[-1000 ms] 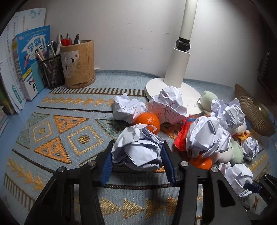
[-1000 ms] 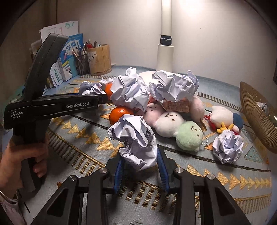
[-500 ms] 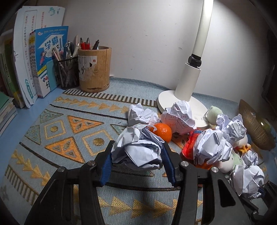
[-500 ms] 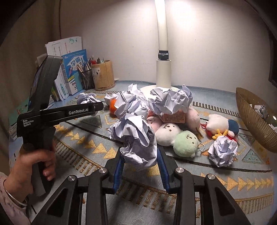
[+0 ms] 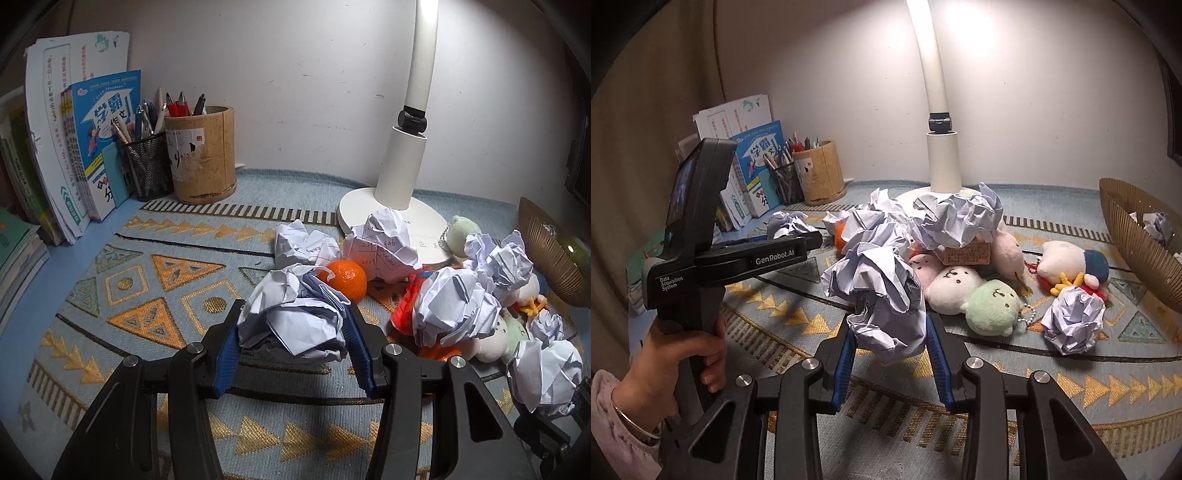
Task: Organize objects
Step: 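Carry both paper balls to the woven tray and open both tools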
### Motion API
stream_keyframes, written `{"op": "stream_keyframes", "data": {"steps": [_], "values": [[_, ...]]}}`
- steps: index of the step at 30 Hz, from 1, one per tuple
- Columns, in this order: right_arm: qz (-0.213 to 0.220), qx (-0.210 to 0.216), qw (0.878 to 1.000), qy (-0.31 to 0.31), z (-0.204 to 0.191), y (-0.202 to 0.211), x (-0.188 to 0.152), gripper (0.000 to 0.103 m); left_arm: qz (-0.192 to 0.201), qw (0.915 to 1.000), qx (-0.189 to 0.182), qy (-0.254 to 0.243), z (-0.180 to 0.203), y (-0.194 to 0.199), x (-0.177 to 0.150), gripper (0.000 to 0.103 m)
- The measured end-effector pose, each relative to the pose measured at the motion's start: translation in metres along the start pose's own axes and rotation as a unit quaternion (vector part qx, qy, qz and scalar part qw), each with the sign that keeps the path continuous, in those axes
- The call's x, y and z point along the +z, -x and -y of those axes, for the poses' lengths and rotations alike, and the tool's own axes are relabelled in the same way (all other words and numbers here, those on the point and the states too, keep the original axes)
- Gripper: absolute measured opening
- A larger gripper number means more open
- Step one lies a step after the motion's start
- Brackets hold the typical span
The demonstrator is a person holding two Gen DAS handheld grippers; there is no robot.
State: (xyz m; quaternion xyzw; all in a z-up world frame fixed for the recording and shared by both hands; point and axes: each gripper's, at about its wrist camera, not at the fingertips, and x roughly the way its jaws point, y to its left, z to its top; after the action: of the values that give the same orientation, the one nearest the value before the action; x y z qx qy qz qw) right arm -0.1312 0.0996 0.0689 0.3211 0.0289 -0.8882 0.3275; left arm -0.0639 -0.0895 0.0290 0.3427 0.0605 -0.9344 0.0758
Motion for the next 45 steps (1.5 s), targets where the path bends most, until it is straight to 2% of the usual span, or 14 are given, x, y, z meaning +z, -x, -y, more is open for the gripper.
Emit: {"op": "stream_keyframes", "data": {"steps": [2, 5, 10, 16, 21, 26, 27, 28, 29, 30, 31, 33, 38, 45], "values": [[0.006, 0.006, 1.0, -0.015, 0.016, 0.011, 0.009, 0.036, 0.015, 0.9998, -0.014, 0.005, 0.007, 0.013, 0.008, 0.048], [0.03, 0.006, 0.999, -0.037, 0.052, 0.037, 0.036, 0.036, 0.037, 0.9986, -0.022, -0.032, 0.042, 0.029, 0.027, 0.048], [0.057, -0.058, 0.995, -0.058, 0.128, 0.078, 0.074, 0.037, 0.069, 0.9904, -0.075, -0.093, 0.124, 0.045, 0.054, 0.048], [0.057, -0.125, 0.987, -0.084, 0.215, 0.107, 0.093, 0.037, 0.063, 0.978, -0.17, -0.104, 0.214, 0.044, 0.068, 0.048], [0.061, -0.171, 0.979, -0.095, 0.269, 0.123, 0.109, 0.037, 0.059, 0.9632, -0.223, -0.139, 0.286, 0.041, 0.075, 0.048], [0.049, -0.19, 0.975, -0.1, 0.304, 0.115, 0.12, 0.039, 0.059, 0.9549, -0.237, -0.168, 0.335, 0.03, 0.075, 0.048], [0.044, -0.188, 0.976, -0.099, 0.309, 0.112, 0.122, 0.043, 0.055, 0.9539, -0.24, -0.172, 0.342, 0.026, 0.074, 0.052], [0.034, -0.184, 0.977, -0.099, 0.316, 0.108, 0.124, 0.067, 0.048, 0.9537, -0.239, -0.176, 0.349, 0.021, 0.074, 0.06], [0.019, -0.179, 0.978, -0.103, 0.321, 0.102, 0.125, 0.103, 0.027, 0.9546, -0.238, -0.177, 0.354, 0.013, 0.072, 0.074], [-0.002, -0.17, 0.979, -0.11, 0.327, 0.094, 0.125, 0.103, -0.021, 0.9527, -0.246, -0.177, 0.359, 0.0, 0.069, 0.1], [-0.008, -0.161, 0.98, -0.114, 0.33, 0.089, 0.124, 0.103, -0.054, 0.9479, -0.259, -0.177, 0.364, -0.01, 0.065, 0.103], [-0.003, -0.163, 0.979, -0.12, 0.332, 0.086, 0.119, 0.103, -0.073, 0.9411, -0.271, -0.189, 0.367, -0.017, 0.055, 0.103], [0.009, -0.162, 0.979, -0.126, 0.323, 0.088, 0.109, 0.103, -0.063, 0.9455, -0.249, -0.201, 0.361, -0.01, 0.035, 0.102], [0.02, -0.156, 0.979, -0.13, 0.298, 0.103, 0.116, 0.103, -0.053, 0.9517, -0.235, -0.19, 0.335, 0.013, 0.042, 0.102]]}}
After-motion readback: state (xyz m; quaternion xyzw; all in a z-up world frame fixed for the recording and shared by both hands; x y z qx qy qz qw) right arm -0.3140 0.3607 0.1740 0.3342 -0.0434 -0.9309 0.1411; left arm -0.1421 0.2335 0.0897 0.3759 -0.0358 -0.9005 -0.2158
